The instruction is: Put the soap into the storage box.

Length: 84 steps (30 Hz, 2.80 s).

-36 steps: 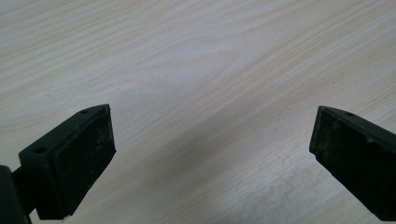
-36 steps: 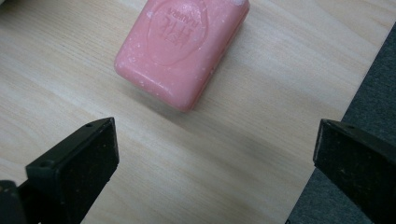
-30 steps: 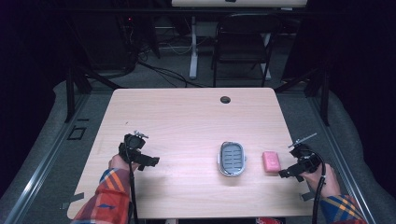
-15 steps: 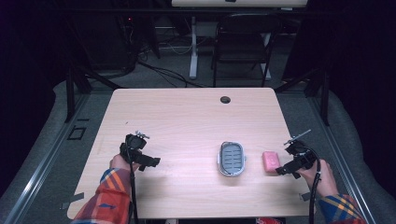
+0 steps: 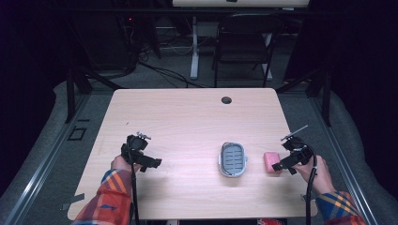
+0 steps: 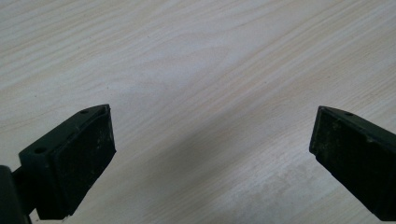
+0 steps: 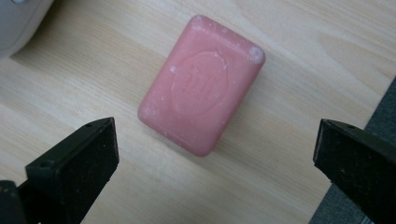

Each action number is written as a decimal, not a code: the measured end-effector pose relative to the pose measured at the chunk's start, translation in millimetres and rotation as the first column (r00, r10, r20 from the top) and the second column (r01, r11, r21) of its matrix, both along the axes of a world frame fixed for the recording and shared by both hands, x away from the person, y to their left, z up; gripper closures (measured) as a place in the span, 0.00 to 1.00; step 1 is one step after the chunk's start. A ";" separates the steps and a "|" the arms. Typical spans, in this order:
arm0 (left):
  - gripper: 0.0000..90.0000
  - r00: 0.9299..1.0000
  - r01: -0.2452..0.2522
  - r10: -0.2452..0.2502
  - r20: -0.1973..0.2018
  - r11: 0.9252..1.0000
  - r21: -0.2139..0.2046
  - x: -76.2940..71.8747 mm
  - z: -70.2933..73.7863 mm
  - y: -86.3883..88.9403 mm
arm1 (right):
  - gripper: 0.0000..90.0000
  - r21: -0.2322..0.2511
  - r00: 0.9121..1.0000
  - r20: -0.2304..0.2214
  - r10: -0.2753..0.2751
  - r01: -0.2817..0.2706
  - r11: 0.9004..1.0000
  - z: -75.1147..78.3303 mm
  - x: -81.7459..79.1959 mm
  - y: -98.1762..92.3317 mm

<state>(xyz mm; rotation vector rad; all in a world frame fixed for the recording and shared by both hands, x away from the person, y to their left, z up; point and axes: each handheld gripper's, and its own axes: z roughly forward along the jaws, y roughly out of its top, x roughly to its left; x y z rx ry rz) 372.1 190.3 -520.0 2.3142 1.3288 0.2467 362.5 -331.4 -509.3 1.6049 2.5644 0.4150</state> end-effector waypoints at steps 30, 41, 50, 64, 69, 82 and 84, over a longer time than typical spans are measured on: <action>0.00 1.000 -0.002 0.002 -0.026 1.000 0.004 0.3 -1.0 0.1 | 0.00 -0.007 0.990 -0.101 -0.097 0.097 0.995 -12.5 28.7 14.7; 0.00 0.999 0.000 0.000 -0.033 1.000 0.007 0.7 -1.4 -0.8 | 0.00 -0.017 0.986 -0.121 -0.119 0.118 0.993 -20.1 33.4 20.0; 0.00 0.999 0.002 -0.001 -0.039 1.000 0.015 0.6 -1.8 -1.5 | 0.01 -0.052 0.983 -0.139 -0.121 0.114 0.992 -26.3 39.2 30.1; 0.00 0.999 0.010 -0.008 -0.053 0.999 0.040 1.3 -3.9 -3.8 | 0.28 -0.093 0.980 -0.139 -0.145 0.132 0.987 -29.5 40.8 33.7; 0.00 0.999 0.010 -0.008 -0.053 0.999 0.041 1.1 -3.8 -3.7 | 0.34 -0.104 0.978 -0.141 -0.153 0.139 0.985 -29.0 40.4 33.4; 0.00 0.998 0.013 -0.011 -0.054 0.999 0.039 0.9 -3.6 -3.6 | 0.41 -0.134 0.982 -0.154 -0.108 0.088 0.987 -26.3 40.7 32.3; 0.00 0.999 0.015 -0.012 -0.053 0.999 0.039 1.0 -3.6 -3.5 | 0.41 -0.139 0.982 -0.156 -0.102 0.081 0.987 -26.0 41.0 31.5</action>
